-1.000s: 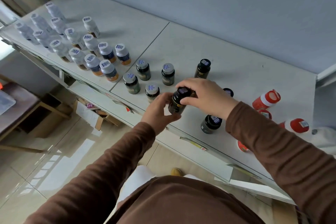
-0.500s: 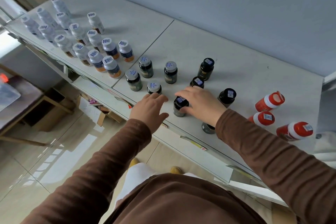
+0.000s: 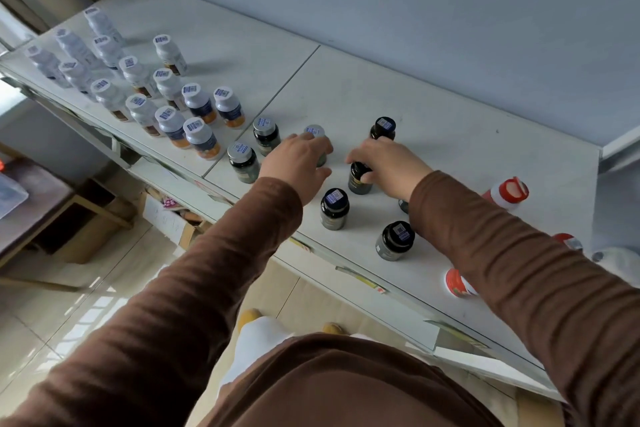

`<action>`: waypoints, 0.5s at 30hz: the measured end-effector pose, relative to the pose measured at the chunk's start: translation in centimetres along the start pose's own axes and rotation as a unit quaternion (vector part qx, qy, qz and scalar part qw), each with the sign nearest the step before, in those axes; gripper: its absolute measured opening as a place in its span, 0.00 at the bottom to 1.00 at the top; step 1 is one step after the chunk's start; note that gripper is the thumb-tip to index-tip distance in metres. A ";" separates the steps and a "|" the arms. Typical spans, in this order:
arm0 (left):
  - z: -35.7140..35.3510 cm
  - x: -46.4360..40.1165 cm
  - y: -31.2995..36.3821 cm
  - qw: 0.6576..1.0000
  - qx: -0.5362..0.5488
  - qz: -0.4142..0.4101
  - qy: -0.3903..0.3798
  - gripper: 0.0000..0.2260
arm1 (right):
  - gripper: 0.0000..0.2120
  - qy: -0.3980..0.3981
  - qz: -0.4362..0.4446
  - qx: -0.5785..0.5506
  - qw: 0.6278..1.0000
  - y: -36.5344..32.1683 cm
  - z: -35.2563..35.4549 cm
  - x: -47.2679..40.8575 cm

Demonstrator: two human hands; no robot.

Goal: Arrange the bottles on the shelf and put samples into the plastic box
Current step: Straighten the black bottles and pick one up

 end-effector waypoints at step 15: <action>0.9 -2.0 1.6 0.657 0.735 0.097 -0.139 0.19 | 0.25 0.200 -0.067 -0.403 0.891 -1.4 10.6 1.1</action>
Point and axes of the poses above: each hand's wrist, its own x-axis away from the middle knuckle, its own z-axis out of the back of the hand, y = z × x, the point moved 3 cm from there along -x, towards the middle knuckle, and after that the axes turned 1 degree about -x, right-handed, at the moved point
